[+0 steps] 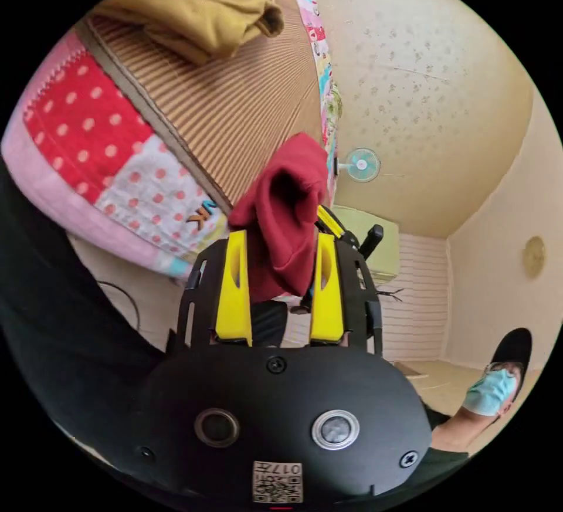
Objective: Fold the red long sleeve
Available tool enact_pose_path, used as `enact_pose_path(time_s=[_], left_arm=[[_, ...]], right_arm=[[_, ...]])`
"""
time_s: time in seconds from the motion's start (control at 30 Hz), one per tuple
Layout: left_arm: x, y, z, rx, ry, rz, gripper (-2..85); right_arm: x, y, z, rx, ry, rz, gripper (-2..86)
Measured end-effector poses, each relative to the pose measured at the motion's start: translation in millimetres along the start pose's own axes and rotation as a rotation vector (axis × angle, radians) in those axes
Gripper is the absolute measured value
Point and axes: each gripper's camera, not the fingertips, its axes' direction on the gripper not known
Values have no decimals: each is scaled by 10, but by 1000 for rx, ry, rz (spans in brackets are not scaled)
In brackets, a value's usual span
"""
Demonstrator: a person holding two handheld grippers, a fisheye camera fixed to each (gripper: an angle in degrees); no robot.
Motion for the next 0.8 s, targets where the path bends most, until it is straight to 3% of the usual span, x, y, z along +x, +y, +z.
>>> enact_pose_path(time_s=[0.07, 0.2, 0.33, 0.4, 0.47, 0.57, 0.7, 0.8], left_arm=[[108, -57, 181, -56, 160, 20, 33], [885, -29, -229, 7, 113, 213, 15], [2456, 409, -1092, 318, -112, 656, 6], [3035, 752, -1275, 411, -54, 814, 5], [3689, 1379, -1455, 612, -30, 1045, 5], [4294, 1981, -1506, 781, -69, 1236, 7], [4829, 2095, -1466, 815, -77, 1332, 10], [5422, 1595, -1147, 699, -218, 1337, 19]], right_arm=[[260, 42, -378, 59, 65, 208, 46], [317, 351, -1964, 388, 338, 502, 38], [-240, 954, -3881, 935, 387, 512, 34], [-641, 1196, -4431, 1138, 509, 503, 33], [-988, 1453, -4947, 1319, 643, 510, 33], [-923, 1641, -5465, 1375, 572, 521, 34], [-411, 1506, -5756, 1312, 443, 486, 36], [399, 833, -5703, 1066, 468, 488, 41]])
